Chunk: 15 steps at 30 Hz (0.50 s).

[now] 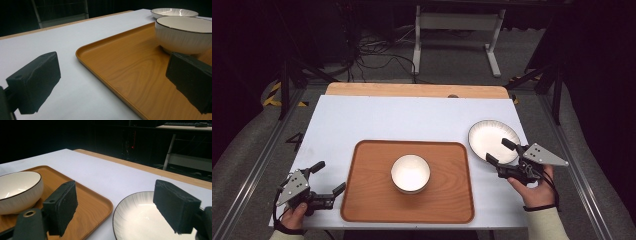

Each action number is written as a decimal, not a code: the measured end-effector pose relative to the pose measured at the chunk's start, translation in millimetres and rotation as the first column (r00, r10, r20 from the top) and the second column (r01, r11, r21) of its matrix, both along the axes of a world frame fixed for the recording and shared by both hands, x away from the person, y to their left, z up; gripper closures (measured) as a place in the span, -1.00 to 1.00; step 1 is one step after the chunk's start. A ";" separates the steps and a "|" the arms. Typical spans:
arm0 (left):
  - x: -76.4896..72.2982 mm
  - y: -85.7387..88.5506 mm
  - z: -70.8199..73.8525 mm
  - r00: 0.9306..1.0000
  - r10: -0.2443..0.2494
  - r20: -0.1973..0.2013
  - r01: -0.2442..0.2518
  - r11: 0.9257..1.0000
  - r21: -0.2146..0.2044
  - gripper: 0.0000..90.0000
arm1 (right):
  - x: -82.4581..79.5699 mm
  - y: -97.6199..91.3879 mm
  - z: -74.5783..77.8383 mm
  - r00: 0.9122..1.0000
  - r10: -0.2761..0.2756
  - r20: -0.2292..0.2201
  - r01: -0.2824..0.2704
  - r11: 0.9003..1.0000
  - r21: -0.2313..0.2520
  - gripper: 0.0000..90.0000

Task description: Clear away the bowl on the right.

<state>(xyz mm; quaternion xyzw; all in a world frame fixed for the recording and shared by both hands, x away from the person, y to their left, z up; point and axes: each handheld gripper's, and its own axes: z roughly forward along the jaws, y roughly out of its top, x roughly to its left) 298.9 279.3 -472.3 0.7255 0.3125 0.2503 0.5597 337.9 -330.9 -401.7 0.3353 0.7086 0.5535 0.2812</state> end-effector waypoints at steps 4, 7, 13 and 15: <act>0.0 0.0 0.0 1.000 -0.001 0.000 0.001 1.000 0.001 -0.99 | -1.2 -2.8 -7.1 1.000 0.001 0.007 -0.001 1.000 0.006 -0.55; 0.0 -0.1 0.0 1.000 0.000 0.001 0.000 1.000 0.002 -0.99 | -2.0 -4.5 -12.3 1.000 0.001 0.010 -0.001 1.000 0.001 -0.55; -0.1 -0.2 0.0 1.000 0.001 0.001 -0.001 1.000 0.003 -0.99 | -3.8 -5.9 -23.3 1.000 0.003 0.004 -0.003 1.000 -0.007 -0.56; 0.0 -0.2 0.1 1.000 0.000 0.001 0.000 1.000 0.003 -0.99 | -4.3 -6.7 -25.9 1.000 0.002 0.003 -0.002 1.000 -0.011 -0.56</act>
